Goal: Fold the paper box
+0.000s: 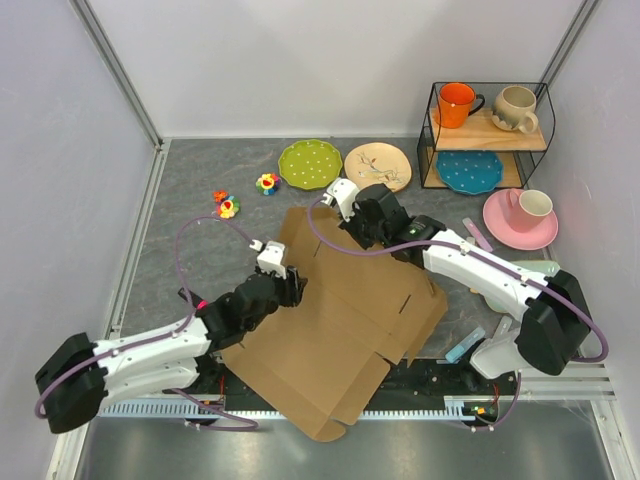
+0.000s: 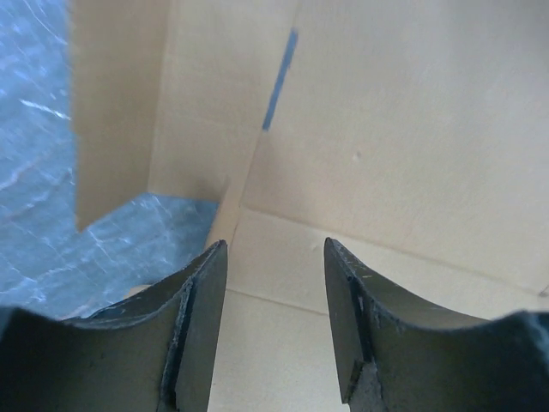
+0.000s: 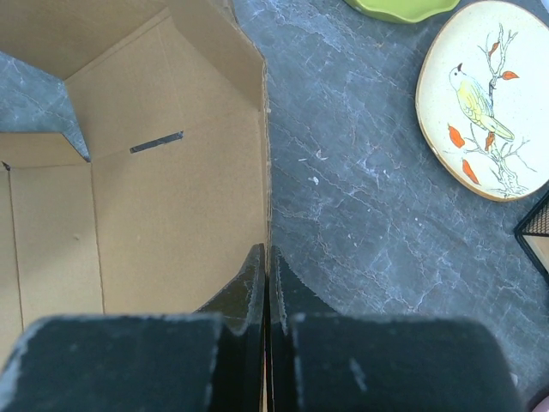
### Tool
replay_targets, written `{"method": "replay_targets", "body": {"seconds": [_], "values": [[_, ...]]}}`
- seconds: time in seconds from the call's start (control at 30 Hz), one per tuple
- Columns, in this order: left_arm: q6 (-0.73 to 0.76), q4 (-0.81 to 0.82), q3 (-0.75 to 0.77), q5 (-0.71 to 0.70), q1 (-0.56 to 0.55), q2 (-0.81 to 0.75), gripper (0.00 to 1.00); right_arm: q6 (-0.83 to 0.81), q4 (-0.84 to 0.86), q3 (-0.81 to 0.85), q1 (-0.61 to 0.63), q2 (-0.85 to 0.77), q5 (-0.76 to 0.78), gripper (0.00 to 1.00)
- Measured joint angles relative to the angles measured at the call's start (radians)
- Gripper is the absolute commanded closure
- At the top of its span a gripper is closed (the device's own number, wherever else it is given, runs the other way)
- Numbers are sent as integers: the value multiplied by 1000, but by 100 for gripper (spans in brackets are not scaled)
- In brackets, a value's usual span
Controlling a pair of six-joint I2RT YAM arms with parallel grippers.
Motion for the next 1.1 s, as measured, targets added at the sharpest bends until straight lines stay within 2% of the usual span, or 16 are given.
{"method": "replay_targets", "body": {"seconds": [0.1, 0.2, 0.23, 0.3, 0.33, 0.43, 0.6, 0.77, 1.1], "values": [[1, -45, 15, -43, 0, -118, 43, 3, -8, 0, 2, -6, 0, 100], [-7, -81, 48, -87, 1, -172, 44, 6, -11, 0, 3, -11, 1, 100], [-18, -96, 61, -102, 5, -178, 46, 7, -12, 0, 3, -11, 1, 100], [-53, -134, 88, -123, 20, -174, 59, 7, -13, 0, 6, -11, 3, 100], [-75, -152, 101, -130, 35, -161, 68, 8, -13, 0, 9, -11, 3, 100], [-127, -208, 142, -126, 94, -86, 76, 8, -13, 0, 15, -11, 3, 100], [-198, -280, 168, -97, 159, 63, 78, 9, -14, 0, 28, -11, 4, 100], [-222, -291, 180, -56, 170, 170, 87, 10, -19, 0, 37, -23, 6, 100], [-218, -144, 123, 92, 140, 195, 92, 16, -31, 0, 44, -35, 18, 100]]}}
